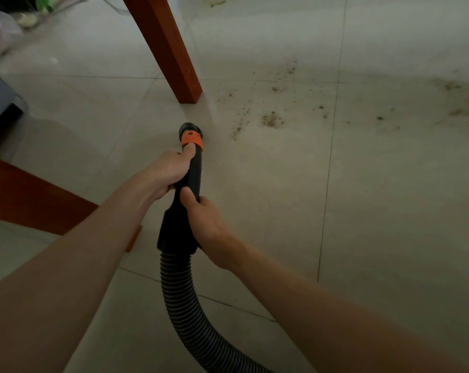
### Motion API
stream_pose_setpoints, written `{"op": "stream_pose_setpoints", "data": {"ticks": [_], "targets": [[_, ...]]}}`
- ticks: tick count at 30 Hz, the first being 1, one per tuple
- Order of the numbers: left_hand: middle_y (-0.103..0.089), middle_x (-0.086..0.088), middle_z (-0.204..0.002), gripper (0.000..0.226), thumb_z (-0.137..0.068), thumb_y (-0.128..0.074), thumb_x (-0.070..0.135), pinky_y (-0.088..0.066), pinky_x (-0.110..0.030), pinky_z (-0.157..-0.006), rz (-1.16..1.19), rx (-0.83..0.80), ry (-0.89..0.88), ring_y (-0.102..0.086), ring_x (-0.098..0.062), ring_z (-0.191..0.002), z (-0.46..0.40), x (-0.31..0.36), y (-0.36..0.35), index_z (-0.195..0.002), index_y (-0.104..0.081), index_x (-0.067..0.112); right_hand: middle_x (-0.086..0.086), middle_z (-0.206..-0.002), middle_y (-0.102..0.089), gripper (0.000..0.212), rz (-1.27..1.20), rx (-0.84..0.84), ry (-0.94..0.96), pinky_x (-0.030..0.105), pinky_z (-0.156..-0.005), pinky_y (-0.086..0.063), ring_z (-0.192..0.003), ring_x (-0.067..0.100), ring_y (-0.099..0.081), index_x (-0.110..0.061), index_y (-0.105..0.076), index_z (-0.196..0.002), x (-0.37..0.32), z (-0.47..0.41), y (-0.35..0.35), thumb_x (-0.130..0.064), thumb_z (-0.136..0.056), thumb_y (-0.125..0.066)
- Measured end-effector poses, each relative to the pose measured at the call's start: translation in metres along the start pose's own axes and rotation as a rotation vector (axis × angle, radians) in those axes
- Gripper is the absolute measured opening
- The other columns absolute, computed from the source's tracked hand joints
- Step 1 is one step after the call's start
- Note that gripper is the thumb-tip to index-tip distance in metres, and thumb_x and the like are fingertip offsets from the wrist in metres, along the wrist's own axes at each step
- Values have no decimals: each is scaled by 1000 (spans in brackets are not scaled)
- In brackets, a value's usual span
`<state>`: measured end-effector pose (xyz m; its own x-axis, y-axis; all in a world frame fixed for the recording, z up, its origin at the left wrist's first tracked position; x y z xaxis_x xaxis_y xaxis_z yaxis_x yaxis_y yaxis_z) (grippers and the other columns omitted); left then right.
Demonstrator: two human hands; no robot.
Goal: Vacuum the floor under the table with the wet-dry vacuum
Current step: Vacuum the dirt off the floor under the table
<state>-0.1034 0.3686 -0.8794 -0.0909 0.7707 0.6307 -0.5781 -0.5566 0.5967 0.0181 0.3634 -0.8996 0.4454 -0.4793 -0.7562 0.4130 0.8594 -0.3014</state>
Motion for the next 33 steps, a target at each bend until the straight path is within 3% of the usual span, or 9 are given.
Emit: {"op": "stream_pose_setpoints", "data": {"ticks": [6, 10, 15, 19, 23, 30, 33], "targets": [[-63, -22, -105, 45, -99, -34, 44, -48, -47, -95, -66, -80, -61, -61, -36, -99, 18, 2, -18, -80, -55, 8, 13, -113, -65, 51, -86, 33, -25, 41, -92, -52, -101, 26, -64, -6, -55, -119, 15, 12, 6, -48, -96, -35], [-63, -21, -103, 43, -100, -34, 42, -49, -43, -90, -93, -114, -88, -60, -29, -88, 26, 5, -26, -82, -55, 8, 12, -112, -65, 60, -111, 54, -32, 34, -84, -52, -99, 24, -64, -6, -55, -119, 20, 19, 8, -55, -97, -29], [-62, -19, -98, 42, -100, -34, 43, -48, -42, -90, -112, -147, -98, -61, -31, -91, 34, 10, -32, -81, -54, 10, 13, -109, -64, 59, -126, 121, -20, 36, -84, -51, -97, 24, -63, -7, -55, -119, 20, 24, 10, -54, -97, -25], [-61, -16, -91, 44, -100, -33, 43, -49, -39, -84, -128, -174, -100, -59, -28, -84, 34, 19, -39, -83, -54, 8, 11, -103, -64, 60, -118, 162, 8, 27, -65, -48, -86, 21, -62, -5, -56, -116, 14, 28, 17, -52, -98, -23], [-60, -14, -85, 45, -100, -33, 43, -47, -36, -78, -125, -183, -114, -58, -27, -80, 33, 25, -46, -81, -54, 8, 12, -104, -65, 62, -108, 207, 41, 25, -58, -46, -84, 21, -62, -3, -56, -116, 10, 28, 24, -53, -98, -23], [-61, -15, -87, 46, -99, -34, 44, -48, -38, -80, -104, -165, -121, -59, -28, -82, 23, 37, -54, -81, -54, 8, 13, -102, -64, 61, -70, 259, 72, 28, -63, -47, -82, 21, -61, -3, -57, -113, -1, 22, 39, -52, -99, -24], [-61, -13, -84, 45, -99, -34, 43, -48, -36, -77, -85, -152, -122, -59, -27, -82, 17, 43, -58, -79, -54, 8, 6, -92, -61, 58, -49, 263, 84, 23, -58, -45, -71, 14, -56, -4, -57, -111, -7, 19, 48, -51, -99, -24]]}}
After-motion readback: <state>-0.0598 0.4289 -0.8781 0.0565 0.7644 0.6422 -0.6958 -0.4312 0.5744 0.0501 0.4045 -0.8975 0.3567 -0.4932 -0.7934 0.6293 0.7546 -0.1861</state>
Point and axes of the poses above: each hand's wrist, its own z-axis away from the middle knuckle, its own y-axis out of the back of the hand, x = y × z, the point moved 8 cm from there along -z, towards the middle knuckle
